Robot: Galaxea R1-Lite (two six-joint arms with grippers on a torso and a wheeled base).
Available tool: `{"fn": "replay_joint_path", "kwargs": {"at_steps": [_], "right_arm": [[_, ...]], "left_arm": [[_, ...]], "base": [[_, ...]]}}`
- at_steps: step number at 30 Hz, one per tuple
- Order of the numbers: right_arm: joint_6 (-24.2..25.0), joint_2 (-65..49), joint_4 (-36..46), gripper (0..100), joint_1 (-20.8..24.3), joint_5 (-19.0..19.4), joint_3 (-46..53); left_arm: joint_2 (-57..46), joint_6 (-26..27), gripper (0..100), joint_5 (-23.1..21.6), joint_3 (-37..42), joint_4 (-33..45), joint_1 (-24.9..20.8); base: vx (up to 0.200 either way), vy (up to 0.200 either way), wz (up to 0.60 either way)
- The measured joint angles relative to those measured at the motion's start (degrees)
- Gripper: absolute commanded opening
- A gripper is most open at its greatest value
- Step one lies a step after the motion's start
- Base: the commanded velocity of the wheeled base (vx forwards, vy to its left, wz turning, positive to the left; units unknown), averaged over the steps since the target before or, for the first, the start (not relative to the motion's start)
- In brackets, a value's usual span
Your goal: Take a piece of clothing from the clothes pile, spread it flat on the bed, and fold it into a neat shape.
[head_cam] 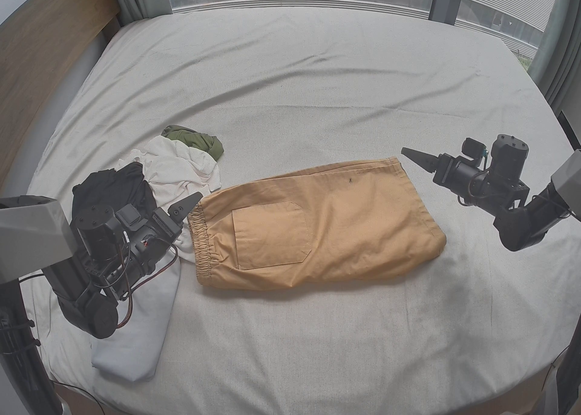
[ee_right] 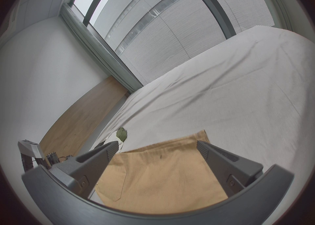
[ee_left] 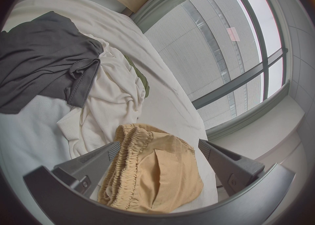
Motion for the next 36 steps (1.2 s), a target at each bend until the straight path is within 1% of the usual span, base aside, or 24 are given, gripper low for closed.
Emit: {"fn": "replay_joint_path", "kwargs": {"at_steps": [4,8,9,11,13,18,26,29,36], "right_arm": [[0.30,-4.24,-0.09,100,-0.11,0.05,8.62],[0.45,-8.33,-0.38,100,-0.13,0.44,17.77],[0.45,-9.44,-0.63,100,-0.13,0.61,20.29],[0.44,-11.03,-0.85,100,-0.18,0.99,23.67],[0.45,-12.35,-0.93,100,-0.27,1.23,26.23],[0.37,-13.73,-1.29,100,-0.38,2.02,30.37],[0.34,-12.52,-1.15,100,-0.22,2.79,33.29],[0.34,-10.86,-1.07,100,-0.16,2.71,33.55],[0.48,-5.90,-1.67,100,-0.16,2.50,33.02]], "left_arm": [[-2.43,0.05,100,-1.40,1.99,-0.02,-1.05],[-5.29,0.44,100,-4.72,5.07,-0.02,-2.36],[-6.23,0.90,100,-6.22,6.39,0.00,-2.79],[-7.69,2.85,100,-8.27,8.59,0.00,-3.45],[-8.92,6.29,100,-9.25,10.39,0.00,-3.91],[-10.58,13.52,100,-10.00,12.74,0.00,-4.52],[-11.29,21.59,100,-9.84,15.36,0.00,-4.83],[-11.19,22.81,100,-9.80,15.69,0.00,-4.72],[-10.93,23.05,100,-9.75,16.09,0.00,-4.68]], "base": [[0.000,0.000,0.00],[0.000,0.000,0.00],[0.000,0.000,0.00],[0.000,0.000,0.00],[0.000,0.000,0.00],[0.000,0.000,0.00],[0.000,0.000,0.00],[0.000,0.000,0.00],[0.000,0.000,0.00]]}}
